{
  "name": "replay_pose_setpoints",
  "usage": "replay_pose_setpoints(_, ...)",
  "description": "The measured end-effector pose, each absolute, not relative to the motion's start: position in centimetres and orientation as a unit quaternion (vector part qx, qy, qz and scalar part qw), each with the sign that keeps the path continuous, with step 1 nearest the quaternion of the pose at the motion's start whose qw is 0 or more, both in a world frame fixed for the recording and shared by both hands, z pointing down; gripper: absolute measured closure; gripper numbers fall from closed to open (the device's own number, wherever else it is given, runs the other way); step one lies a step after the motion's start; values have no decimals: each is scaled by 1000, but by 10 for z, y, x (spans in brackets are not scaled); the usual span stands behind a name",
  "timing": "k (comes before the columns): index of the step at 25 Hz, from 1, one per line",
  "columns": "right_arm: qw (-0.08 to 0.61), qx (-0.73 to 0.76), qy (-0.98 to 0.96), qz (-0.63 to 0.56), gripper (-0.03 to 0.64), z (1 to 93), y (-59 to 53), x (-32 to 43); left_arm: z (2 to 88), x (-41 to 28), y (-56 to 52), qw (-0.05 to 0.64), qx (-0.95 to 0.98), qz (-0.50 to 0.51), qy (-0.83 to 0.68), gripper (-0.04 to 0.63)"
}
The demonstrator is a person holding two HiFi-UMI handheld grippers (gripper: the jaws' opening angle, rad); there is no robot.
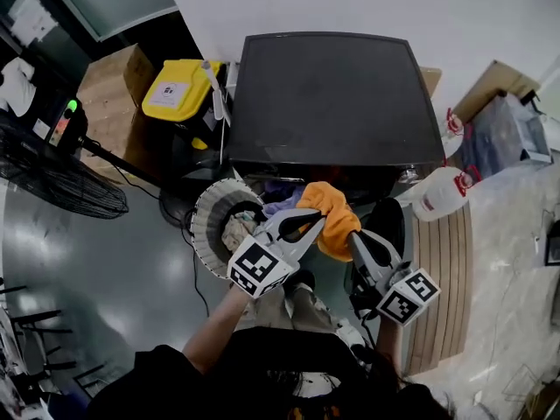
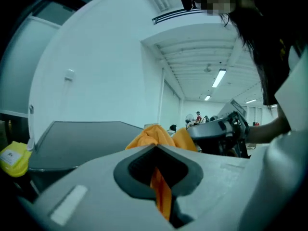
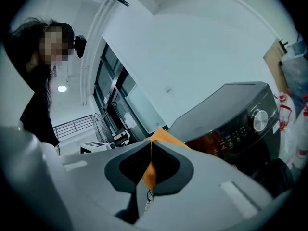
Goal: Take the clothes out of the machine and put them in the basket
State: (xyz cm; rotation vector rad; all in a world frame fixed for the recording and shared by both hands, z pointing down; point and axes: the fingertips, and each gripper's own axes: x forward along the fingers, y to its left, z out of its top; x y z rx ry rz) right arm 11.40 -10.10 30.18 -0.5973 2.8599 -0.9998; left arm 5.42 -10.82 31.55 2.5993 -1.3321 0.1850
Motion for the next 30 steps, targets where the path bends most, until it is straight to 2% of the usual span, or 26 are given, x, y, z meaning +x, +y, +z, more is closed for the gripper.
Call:
replay_pose_setpoints(14,15,-28,957,-288,584,248,-36,-2,233,-23,-26,19,829,47,-557,589)
replay_pose_setpoints(30,-11,36,955,-295,584,239,49,-164,221,-179,59,21,789,62,-611,589)
